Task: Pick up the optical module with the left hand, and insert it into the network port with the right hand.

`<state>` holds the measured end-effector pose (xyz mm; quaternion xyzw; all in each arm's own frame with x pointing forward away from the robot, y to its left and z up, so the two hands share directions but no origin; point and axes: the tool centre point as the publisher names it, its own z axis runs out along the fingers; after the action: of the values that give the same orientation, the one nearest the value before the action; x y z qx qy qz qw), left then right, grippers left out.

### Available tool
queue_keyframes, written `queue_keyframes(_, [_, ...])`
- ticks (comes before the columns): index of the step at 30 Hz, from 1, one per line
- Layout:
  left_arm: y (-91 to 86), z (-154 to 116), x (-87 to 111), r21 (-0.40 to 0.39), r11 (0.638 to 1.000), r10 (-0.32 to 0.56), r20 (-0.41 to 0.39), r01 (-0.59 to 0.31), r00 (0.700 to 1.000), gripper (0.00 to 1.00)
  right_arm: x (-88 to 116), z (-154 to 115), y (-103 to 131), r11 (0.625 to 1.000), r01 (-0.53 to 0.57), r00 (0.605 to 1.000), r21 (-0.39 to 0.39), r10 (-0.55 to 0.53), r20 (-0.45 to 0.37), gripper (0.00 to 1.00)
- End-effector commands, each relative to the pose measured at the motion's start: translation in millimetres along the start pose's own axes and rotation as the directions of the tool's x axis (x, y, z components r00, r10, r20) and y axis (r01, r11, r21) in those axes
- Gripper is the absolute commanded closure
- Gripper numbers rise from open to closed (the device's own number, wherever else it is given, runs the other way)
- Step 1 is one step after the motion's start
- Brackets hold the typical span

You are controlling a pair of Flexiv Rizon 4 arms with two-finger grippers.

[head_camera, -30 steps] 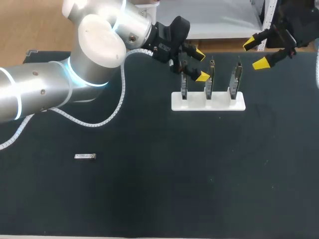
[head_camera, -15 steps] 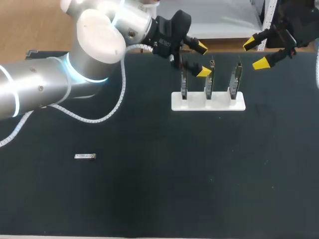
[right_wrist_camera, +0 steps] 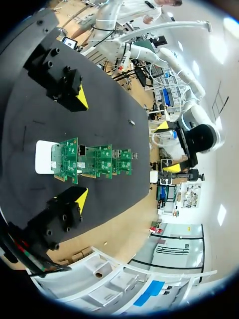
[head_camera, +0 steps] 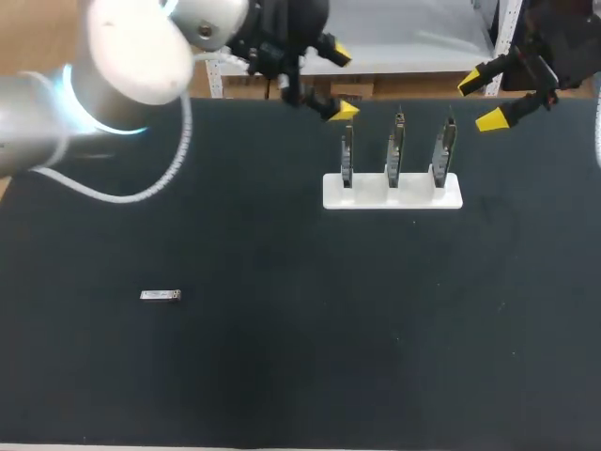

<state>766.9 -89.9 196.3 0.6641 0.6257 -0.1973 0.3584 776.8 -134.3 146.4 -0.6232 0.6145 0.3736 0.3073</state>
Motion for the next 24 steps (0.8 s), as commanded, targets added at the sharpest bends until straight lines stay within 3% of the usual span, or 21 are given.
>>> queue_keyframes(1, [-36.3,-68.5,14.7,-0.116,0.993,-0.01,-0.152,-0.007,0.988,0.0,-0.4,0.1,0.3,1.0,0.0,1.0,0.001,0.0,-0.001,0.0])
queue_keyframes(9, [-83.9,-122.7,56.0,-0.153,0.988,-0.049,-0.356,-0.006,0.933,0.0,-0.4,0.1,0.3,1.0,0.0,1.0,0.001,0.0,-0.001,0.0])
queue_keyframes(15, [-123.6,-155.1,93.3,-0.218,0.972,-0.175,-0.448,0.082,0.877,0.0,-0.4,0.1,0.3,1.0,0.0,1.0,0.001,0.0,-0.001,0.0])
queue_keyframes(20, [-159.9,-167.4,125.8,-0.238,0.961,-0.248,-0.516,0.141,0.82,0.0,-0.4,0.1,0.3,1.0,0.0,1.0,0.001,0.0,-0.001,0.0])
queue_keyframes(24, [-182.6,-167.5,149.6,-0.209,0.964,-0.257,-0.571,0.164,0.78,0.0,-0.4,0.1,0.3,1.0,0.0,1.0,0.001,0.0,-0.001,0.0])
